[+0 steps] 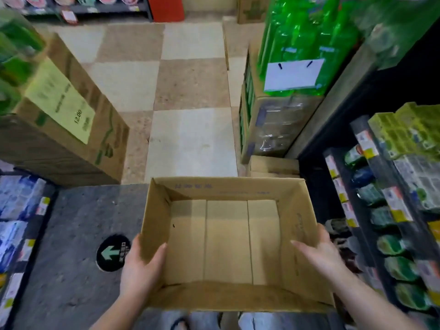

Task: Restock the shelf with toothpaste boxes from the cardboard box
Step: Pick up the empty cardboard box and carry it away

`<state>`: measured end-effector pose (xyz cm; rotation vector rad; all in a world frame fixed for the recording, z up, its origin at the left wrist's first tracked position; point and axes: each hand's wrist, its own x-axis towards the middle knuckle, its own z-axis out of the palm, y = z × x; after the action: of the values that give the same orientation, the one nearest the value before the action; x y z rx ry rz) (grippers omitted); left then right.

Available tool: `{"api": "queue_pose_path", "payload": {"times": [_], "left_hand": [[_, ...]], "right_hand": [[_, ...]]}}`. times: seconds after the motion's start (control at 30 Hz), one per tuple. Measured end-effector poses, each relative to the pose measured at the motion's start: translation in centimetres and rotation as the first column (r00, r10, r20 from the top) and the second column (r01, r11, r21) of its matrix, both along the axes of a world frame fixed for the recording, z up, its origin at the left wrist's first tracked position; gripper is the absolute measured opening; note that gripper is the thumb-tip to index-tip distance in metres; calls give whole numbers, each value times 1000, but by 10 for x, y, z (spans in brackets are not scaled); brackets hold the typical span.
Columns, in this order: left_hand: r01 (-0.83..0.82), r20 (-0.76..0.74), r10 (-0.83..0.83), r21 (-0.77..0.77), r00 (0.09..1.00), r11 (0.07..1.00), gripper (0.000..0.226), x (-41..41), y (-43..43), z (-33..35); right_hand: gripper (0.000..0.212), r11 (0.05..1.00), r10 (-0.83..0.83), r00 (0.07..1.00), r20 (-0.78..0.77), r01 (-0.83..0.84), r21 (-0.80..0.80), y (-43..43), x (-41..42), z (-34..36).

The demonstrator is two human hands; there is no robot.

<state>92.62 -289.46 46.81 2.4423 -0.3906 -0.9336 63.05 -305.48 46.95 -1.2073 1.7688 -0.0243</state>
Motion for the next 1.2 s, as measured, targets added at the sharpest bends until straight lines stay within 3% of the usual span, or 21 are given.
{"api": "queue_pose_path", "payload": {"times": [0.37,0.73,1.2], "left_hand": [[92,-14,-92,-19,996,996,66,16,-119,-192],[-19,-230,15,-14,973,1000,50,31,-164,-398],[50,-383,-29,43,923,998,56,34,-152,-505]], "right_hand": [[84,987,-163,986,-25,163,4,-88,7,-192],[83,971,-196,979,-63,203,128,-105,-6,-395],[71,958,-243,969,-38,246,147,-111,-10,-498]]}}
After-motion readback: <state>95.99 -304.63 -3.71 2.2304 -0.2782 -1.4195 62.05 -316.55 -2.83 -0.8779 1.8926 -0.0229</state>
